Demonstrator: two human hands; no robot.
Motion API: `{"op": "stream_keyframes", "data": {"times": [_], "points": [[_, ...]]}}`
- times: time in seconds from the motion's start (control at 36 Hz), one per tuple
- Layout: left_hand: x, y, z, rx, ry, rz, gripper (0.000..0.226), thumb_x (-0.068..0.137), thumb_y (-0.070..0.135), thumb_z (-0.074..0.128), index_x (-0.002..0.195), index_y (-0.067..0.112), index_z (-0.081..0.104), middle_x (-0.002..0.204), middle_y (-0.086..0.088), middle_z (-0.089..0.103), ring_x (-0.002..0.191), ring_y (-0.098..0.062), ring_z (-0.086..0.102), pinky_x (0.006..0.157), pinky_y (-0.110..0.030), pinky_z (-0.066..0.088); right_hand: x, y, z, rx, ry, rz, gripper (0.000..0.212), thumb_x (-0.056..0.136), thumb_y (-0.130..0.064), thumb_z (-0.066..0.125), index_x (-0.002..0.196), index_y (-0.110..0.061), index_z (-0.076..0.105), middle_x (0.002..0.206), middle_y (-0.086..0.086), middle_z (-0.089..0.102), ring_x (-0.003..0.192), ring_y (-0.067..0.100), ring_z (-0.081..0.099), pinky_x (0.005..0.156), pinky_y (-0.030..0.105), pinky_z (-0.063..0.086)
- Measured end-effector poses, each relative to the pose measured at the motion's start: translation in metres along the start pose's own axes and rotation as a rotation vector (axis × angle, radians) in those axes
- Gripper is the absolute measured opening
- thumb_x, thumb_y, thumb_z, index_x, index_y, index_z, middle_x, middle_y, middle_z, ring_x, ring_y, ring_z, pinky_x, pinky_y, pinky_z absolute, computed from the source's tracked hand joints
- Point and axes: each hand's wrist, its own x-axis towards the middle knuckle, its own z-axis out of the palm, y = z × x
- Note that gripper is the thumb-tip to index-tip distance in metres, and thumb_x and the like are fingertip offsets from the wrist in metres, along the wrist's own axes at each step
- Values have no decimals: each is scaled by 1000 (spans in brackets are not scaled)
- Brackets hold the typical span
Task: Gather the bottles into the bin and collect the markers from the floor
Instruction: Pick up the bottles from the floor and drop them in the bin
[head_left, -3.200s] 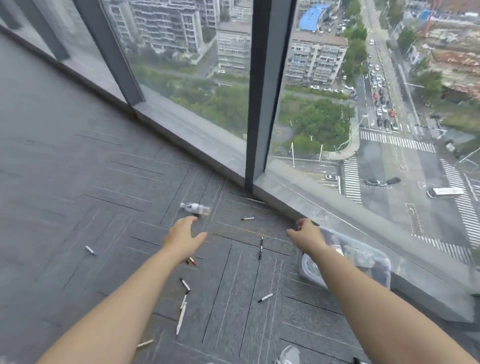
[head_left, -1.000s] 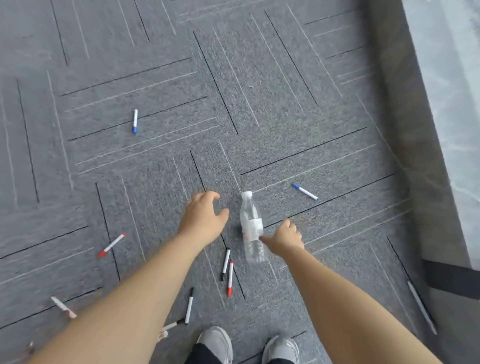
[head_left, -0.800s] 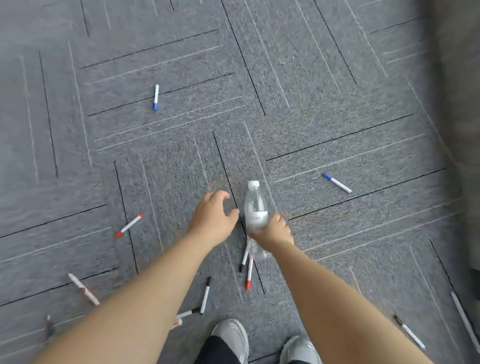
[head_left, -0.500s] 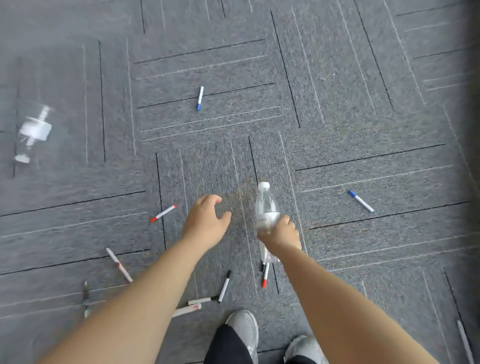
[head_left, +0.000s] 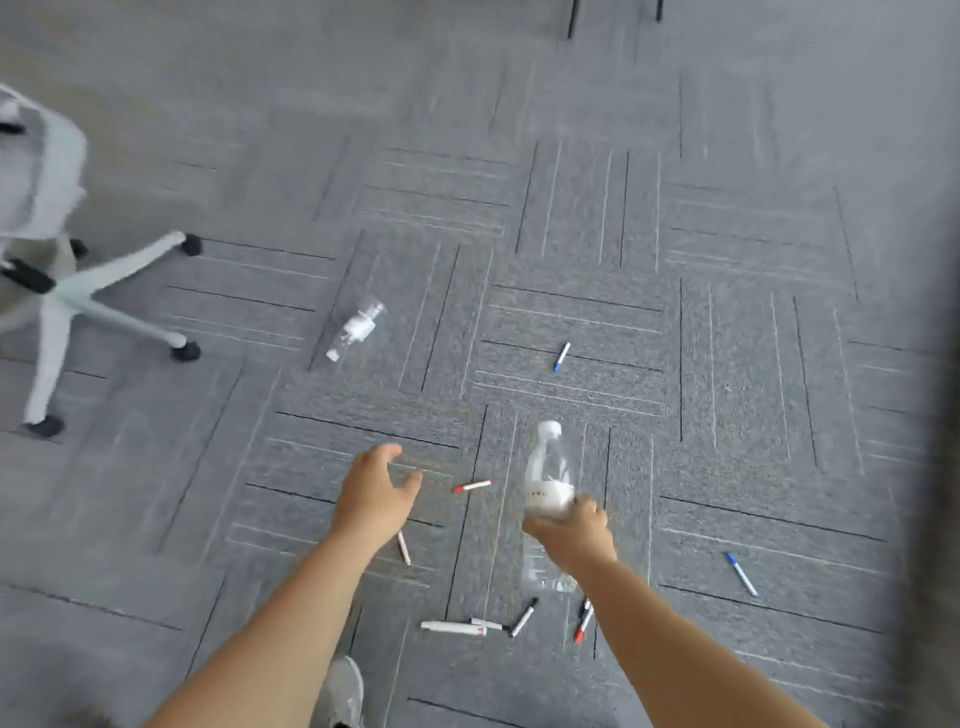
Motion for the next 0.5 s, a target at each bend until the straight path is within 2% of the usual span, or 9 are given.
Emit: {"op": "stream_keyframes", "data": {"times": [0.11,0.19,0.39,0.5], "points": [[9,-31,-83,-31,35,-22,45,89,26,63,130,12,52,133,-9,51,122,-26,52,103,-37,41,-29,-59,24,58,-11,-23,91,42,-61,64,118,-14,46,108,4,53,97,25,62,83,45,56],[27,-59,-143,-31,33,-11,45,90,25,62,131,10,51,134,-9,52,123,-25,51,102,-35,40,-43,-103,50,104,10,-15,96,36,-65,65,115,-13,49,110,6,56,97,26,63,83,43,56],[67,-116,-264,16,26,-26,45,91,28,60,132,13,50,136,-7,50,122,-25,52,99,-36,41,-79,-194,102,197,82,8,82,50,-54,72,116,-10,50,107,7,56,90,24,63,79,41,57],[100,-126,-304,19,27,-34,46,92,30,58,134,14,47,139,-5,48,126,-24,49,101,-37,41,-75,-241,112,230,109,-4,83,53,-54,76,118,-8,50,107,9,58,88,23,63,73,37,56]]}}
